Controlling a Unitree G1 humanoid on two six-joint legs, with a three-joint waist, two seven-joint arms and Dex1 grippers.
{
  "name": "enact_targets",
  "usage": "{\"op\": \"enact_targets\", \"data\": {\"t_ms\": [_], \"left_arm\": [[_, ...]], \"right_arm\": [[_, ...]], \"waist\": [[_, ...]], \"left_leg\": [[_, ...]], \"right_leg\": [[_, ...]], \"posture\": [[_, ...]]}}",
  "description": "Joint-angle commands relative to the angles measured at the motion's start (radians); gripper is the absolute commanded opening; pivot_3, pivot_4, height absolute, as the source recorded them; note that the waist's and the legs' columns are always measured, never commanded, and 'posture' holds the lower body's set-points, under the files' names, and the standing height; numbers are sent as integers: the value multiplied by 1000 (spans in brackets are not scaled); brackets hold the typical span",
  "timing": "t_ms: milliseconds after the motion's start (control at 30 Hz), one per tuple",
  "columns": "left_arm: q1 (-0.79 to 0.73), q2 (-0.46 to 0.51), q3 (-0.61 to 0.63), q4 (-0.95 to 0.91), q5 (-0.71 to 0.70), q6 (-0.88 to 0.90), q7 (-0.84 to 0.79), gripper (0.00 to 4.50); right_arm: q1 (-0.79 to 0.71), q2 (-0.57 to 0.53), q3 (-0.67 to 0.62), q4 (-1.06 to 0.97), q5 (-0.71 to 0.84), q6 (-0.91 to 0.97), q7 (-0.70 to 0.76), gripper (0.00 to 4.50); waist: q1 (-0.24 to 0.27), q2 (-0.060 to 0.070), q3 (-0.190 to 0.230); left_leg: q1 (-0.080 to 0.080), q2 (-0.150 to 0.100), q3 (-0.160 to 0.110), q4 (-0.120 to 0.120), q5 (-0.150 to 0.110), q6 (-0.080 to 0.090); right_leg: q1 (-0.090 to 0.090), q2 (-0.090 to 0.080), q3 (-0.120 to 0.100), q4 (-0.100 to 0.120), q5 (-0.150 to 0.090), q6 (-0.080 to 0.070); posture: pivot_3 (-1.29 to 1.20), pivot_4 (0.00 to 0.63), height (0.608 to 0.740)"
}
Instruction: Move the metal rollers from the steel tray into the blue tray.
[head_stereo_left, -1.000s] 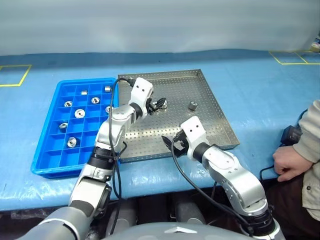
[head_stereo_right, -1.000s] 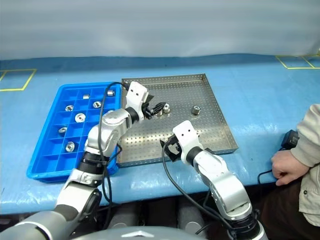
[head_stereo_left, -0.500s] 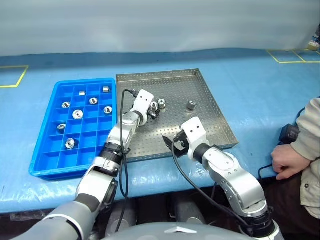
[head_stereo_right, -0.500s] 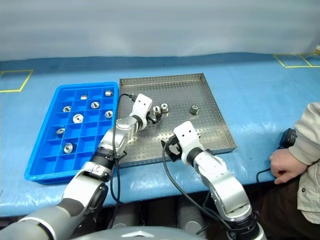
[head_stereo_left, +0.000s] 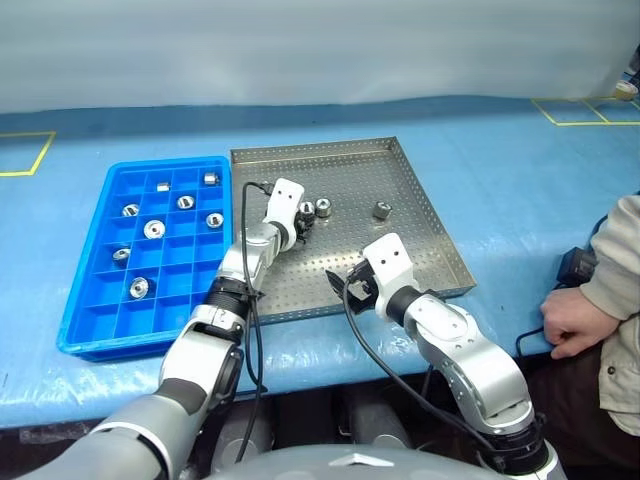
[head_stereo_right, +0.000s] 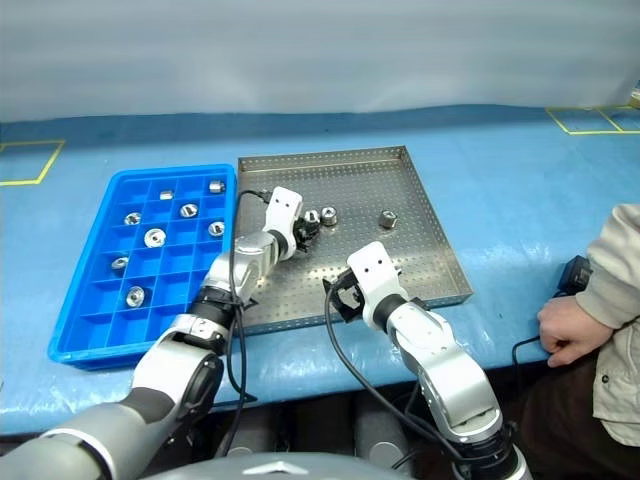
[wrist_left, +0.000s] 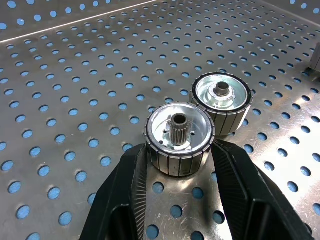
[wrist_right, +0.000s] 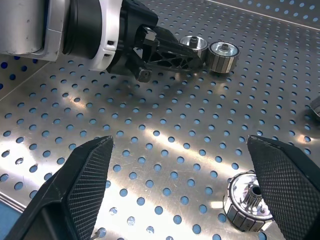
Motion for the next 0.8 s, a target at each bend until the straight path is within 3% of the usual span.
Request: {"op": "enact_targets", "data": {"t_ms": [33,267,367,633,800], "left_arm": [[34,9,-11,-107,-4,3,-29,1670],[248,20,31,-599,-71,135,-10,1670],[367,25,57,-812,-76,149,42,1670],[579,31,127,-1105,-149,270,101,1670],[663,18,126,-1174,-155,287,134,1670]], "right_arm": [[-14,5,2,-27,1,-18,5,4500],[-14,13,-2,-36,-1,-19,-2,4500],[-40,64,-46,-10,-7,-19,-51,4500],[-115,183,-126,71,15,-3,-106,4500],[-184,401,-254,152,89,59,-204,4500]], "waist": [[0,0,0],[-1,0,0],[0,0,0],[24,0,0],[28,1,0]], "left_leg": [[0,0,0,0,0,0],[-1,3,0,0,0,0],[0,3,1,-1,0,0],[2,3,1,0,1,-1],[2,3,1,-1,1,-1]], "right_leg": [[0,0,0,0,0,0],[-1,-1,1,0,1,-2],[-1,-1,2,1,1,-2],[0,-1,2,1,1,-3],[0,-1,2,1,1,-3]], "posture": [[-70,150,740],[-51,150,740],[-31,150,740],[31,150,740],[62,150,740]]}}
